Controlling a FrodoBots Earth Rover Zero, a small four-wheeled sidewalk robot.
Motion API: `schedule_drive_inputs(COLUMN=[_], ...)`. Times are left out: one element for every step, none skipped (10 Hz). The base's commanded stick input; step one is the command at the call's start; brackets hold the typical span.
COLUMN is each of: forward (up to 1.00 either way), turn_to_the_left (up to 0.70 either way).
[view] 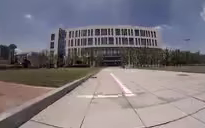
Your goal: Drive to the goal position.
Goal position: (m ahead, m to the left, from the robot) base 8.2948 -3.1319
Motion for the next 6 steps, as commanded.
schedule_drive_inputs(forward=[0.5,0.5,0.5,0.5,0.5,0.5], turn_to_the_left=[0.0,0.0,0.0,-0.14,-0.28,-0.33])
